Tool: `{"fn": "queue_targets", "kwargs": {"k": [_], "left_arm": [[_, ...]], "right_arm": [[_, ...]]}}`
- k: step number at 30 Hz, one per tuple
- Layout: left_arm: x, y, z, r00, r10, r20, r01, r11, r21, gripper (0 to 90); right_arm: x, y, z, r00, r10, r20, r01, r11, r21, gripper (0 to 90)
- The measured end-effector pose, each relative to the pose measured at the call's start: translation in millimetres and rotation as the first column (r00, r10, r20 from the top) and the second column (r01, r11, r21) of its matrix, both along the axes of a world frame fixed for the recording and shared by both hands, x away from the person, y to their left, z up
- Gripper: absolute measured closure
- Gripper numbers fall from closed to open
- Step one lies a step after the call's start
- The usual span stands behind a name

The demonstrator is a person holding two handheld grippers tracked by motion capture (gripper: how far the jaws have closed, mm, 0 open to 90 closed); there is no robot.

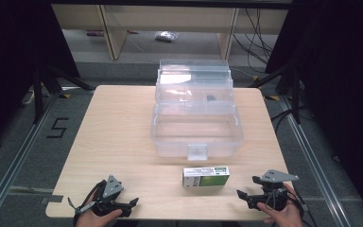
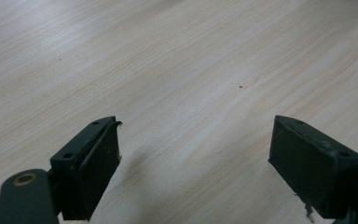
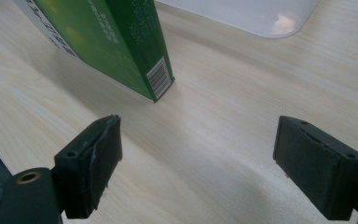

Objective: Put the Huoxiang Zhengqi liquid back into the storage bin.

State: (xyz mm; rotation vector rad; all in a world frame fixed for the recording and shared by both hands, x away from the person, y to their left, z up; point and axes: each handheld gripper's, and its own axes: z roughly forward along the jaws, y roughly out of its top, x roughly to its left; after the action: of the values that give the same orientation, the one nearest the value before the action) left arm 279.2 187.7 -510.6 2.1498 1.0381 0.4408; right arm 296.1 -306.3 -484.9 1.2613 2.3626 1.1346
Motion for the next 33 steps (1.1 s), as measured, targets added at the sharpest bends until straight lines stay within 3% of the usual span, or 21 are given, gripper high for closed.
{"fn": "queue_targets", "kwargs": {"k": [2, 4, 5, 6, 8, 9, 12, 15, 17, 18, 22, 23, 25, 27, 30, 31, 32, 33], "left_arm": [[0.0, 0.6, 0.5, 0.9999, -0.010, -0.004, 0.010, 0.9997, 0.022, 15.4], [-0.4, 0.8, 1.2, 0.9998, -0.018, -0.010, 0.018, 0.9996, 0.021, 15.4], [-0.7, -1.4, -0.3, 1.0000, 0.003, -0.003, -0.003, 0.9999, -0.011, 15.4], [0.2, -0.1, -0.3, 1.0000, 0.000, -0.001, 0.000, 1.0000, 0.003, 15.4], [0.4, 1.0, 0.3, 1.0000, -0.008, -0.003, 0.008, 0.9998, 0.016, 15.4], [0.2, 1.8, 1.4, 0.9998, -0.019, -0.009, 0.019, 0.9996, 0.023, 15.4], [-0.2, -0.6, 0.0, 1.0000, 0.001, 0.000, -0.001, 1.0000, -0.010, 15.4], [0.4, 0.0, -0.2, 1.0000, -0.002, 0.000, 0.002, 1.0000, 0.004, 15.4], [0.4, 0.2, 0.4, 1.0000, 0.000, -0.004, 0.000, 1.0000, 0.010, 15.4], [0.4, 0.2, 0.3, 1.0000, 0.001, -0.004, -0.001, 1.0000, 0.009, 15.4], [-0.2, -0.2, 0.8, 1.0000, 0.002, -0.004, -0.002, 1.0000, -0.001, 15.4], [0.0, 0.3, 0.9, 1.0000, -0.001, -0.003, 0.001, 1.0000, 0.008, 15.4], [-0.2, 0.4, 0.8, 1.0000, -0.001, -0.004, 0.002, 1.0000, 0.008, 15.4], [0.9, 1.6, 0.7, 0.9998, -0.012, -0.014, 0.013, 0.9994, 0.033, 15.4], [0.6, 1.0, 0.3, 0.9999, -0.010, -0.014, 0.010, 0.9996, 0.024, 15.4], [0.7, 1.0, 0.4, 0.9999, -0.010, -0.014, 0.010, 0.9996, 0.025, 15.4], [0.4, -0.4, -0.4, 0.9999, 0.003, -0.010, -0.003, 1.0000, 0.000, 15.4], [0.4, 0.5, 0.3, 0.9999, -0.005, -0.012, 0.005, 0.9999, 0.013, 15.4]], "right_arm": [[-0.3, 0.1, 0.4, 1.0000, 0.003, 0.002, -0.003, 1.0000, -0.001, 16.5], [-0.6, 0.4, 0.9, 1.0000, 0.004, 0.002, -0.004, 1.0000, -0.002, 16.8], [-1.0, 0.3, 2.3, 1.0000, 0.004, -0.001, -0.004, 0.9999, -0.015, 16.8], [0.9, -0.4, 2.5, 0.9995, 0.026, 0.019, -0.025, 0.9993, -0.028, 16.8], [-0.2, 1.8, 4.5, 0.9996, 0.027, 0.003, -0.027, 0.9994, -0.019, 16.6], [0.8, 1.3, 5.3, 0.9990, 0.043, 0.016, -0.042, 0.9986, -0.031, 16.5], [-0.8, 3.7, 7.6, 0.9991, 0.042, 0.006, -0.042, 0.9989, -0.023, 16.3], [-0.4, 3.6, 10.1, 0.9978, 0.062, 0.023, -0.062, 0.9976, -0.032, 16.2], [-1.8, 5.3, 14.6, 0.9981, 0.061, 0.011, -0.061, 0.9980, -0.019, 16.1], [0.1, 4.6, 16.6, 0.9963, 0.074, 0.042, -0.073, 0.9966, -0.039, 16.1], [-0.6, 10.4, 28.2, 0.9965, 0.077, 0.032, -0.076, 0.9964, -0.037, 16.1], [2.3, 10.2, 29.5, 0.9931, 0.102, 0.057, -0.099, 0.9934, -0.058, 16.0], [0.5, 12.9, 31.5, 0.9961, 0.079, 0.039, -0.077, 0.9960, -0.046, 16.1], [3.3, 15.8, 35.9, 0.9923, 0.107, 0.061, -0.104, 0.9926, -0.064, 16.1], [5.2, 17.8, 40.0, 0.9893, 0.129, 0.067, -0.124, 0.9895, -0.073, 16.1], [6.7, 18.7, 42.1, 0.9860, 0.147, 0.080, -0.140, 0.9865, -0.085, 16.1], [7.8, 23.1, 48.4, 0.9854, 0.158, 0.063, -0.151, 0.9835, -0.099, 16.1], [10.6, 25.2, 51.2, 0.9811, 0.179, 0.075, -0.169, 0.9780, -0.122, 16.1]]}}
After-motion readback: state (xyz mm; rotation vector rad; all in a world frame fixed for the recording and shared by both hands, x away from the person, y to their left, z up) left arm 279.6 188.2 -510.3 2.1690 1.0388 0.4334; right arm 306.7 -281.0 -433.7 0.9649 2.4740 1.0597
